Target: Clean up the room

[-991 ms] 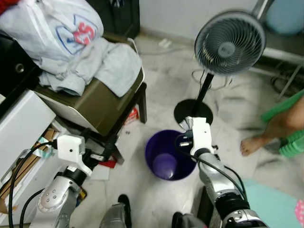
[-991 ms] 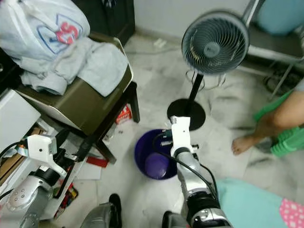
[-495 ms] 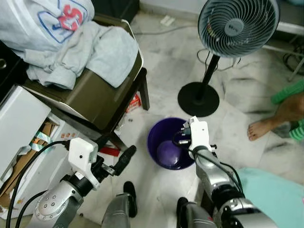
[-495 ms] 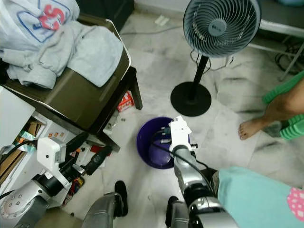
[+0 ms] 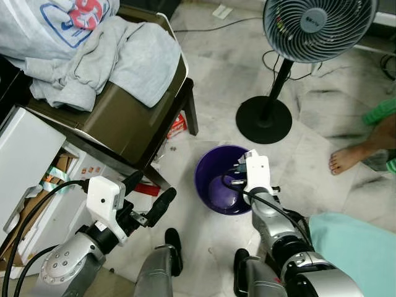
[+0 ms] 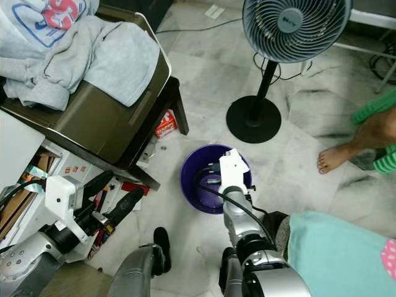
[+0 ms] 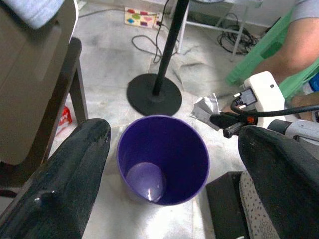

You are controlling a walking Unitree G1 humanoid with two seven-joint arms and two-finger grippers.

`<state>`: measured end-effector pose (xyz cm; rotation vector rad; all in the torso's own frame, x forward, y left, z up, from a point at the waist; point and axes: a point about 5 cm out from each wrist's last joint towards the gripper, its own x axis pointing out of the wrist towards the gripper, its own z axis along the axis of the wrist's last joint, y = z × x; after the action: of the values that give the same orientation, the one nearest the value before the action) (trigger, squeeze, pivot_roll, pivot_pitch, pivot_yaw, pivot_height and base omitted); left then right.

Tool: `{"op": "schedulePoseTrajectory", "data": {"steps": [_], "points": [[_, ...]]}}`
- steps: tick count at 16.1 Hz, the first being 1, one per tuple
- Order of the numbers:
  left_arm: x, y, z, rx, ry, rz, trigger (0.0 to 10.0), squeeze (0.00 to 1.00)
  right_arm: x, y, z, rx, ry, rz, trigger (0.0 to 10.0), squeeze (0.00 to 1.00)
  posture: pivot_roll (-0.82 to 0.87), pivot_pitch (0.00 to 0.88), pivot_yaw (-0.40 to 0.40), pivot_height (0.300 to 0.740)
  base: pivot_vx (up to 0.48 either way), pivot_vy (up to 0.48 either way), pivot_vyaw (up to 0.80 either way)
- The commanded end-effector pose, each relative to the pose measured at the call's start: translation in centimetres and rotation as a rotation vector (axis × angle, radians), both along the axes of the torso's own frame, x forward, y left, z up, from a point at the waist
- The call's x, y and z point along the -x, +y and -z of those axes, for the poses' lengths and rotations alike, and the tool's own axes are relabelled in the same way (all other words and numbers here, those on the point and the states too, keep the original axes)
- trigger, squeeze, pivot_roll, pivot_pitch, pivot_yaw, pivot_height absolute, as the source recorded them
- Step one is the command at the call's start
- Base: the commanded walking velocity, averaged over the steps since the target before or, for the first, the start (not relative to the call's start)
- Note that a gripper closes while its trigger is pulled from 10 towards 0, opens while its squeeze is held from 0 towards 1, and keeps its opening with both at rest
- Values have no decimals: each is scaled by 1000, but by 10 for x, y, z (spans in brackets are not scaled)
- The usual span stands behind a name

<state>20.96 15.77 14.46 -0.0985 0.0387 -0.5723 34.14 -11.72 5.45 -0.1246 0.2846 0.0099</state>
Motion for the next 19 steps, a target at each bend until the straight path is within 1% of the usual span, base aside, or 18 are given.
{"op": "schedulePoseTrajectory", "data": {"steps": [1,3,4,5,10,15,17,19], "points": [[3,3,0,-10,12,-18,10000,0,6,5,9,-7,30,1,10000,0,175,447,117,740,0,0,0],[2,5,0,-7,19,-26,10000,0,3,7,4,-21,9,-1,10000,0,177,450,120,740,0,0,0],[2,5,0,-7,20,-27,10000,0,2,7,3,-29,3,1,10000,765,178,449,120,740,0,0,0],[2,5,1,-8,22,-29,10000,0,1,7,1,-44,-7,0,10000,1000,179,448,120,740,0,0,0],[0,6,2,-8,24,-46,10000,0,1,8,1,-45,-13,-2,10000,1000,176,444,119,740,0,0,0],[-4,7,2,-3,21,-64,10000,0,-3,12,-7,-58,-49,-23,10000,1000,171,428,116,740,0,0,0],[-7,5,2,0,14,-64,10000,0,-3,14,-9,-67,-70,-47,10000,1000,165,404,103,740,0,0,0],[-12,5,3,3,1,-74,10000,0,-2,11,-11,-76,-94,-54,10000,1000,154,381,90,740,0,0,0]]}}
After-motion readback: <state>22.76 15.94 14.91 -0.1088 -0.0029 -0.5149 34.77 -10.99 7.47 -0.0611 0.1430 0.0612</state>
